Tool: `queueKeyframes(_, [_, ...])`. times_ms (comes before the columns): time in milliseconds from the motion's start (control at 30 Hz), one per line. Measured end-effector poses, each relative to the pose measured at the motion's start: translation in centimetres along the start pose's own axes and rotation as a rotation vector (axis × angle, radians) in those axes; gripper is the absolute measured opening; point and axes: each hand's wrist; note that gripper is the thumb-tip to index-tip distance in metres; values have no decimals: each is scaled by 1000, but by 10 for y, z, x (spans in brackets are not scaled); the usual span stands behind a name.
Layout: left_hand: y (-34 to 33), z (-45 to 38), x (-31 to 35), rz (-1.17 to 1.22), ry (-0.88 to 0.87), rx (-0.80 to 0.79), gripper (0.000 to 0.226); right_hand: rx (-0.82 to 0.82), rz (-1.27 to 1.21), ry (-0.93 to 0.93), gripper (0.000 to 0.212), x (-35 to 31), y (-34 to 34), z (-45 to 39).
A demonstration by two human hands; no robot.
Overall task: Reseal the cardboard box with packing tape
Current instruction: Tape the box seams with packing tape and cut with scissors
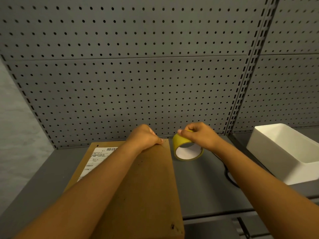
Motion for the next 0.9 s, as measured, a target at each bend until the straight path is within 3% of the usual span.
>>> queueKeyframes(400, [3, 1, -3, -72, -55, 6, 21, -5, 0, 2, 38, 6, -3, 0])
queueKeyframes(500, [7, 1, -4, -43, -166, -24, 12, -2, 7, 4, 38, 5, -4, 0])
queueKeyframes(667, [6, 9, -4, -193, -424, -35, 21, -3, 29, 15, 43, 3, -4, -1])
queueKeyframes(900, [3, 8, -3, -326, -423, 71, 22, -4, 12, 20, 39, 3, -1, 1])
Point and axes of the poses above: each hand's wrist, its own z-axis away from the middle knuckle, its own y-axis out of the back of the hand, x = y × z, and after that the axes turned 1 degree about y, right-handed
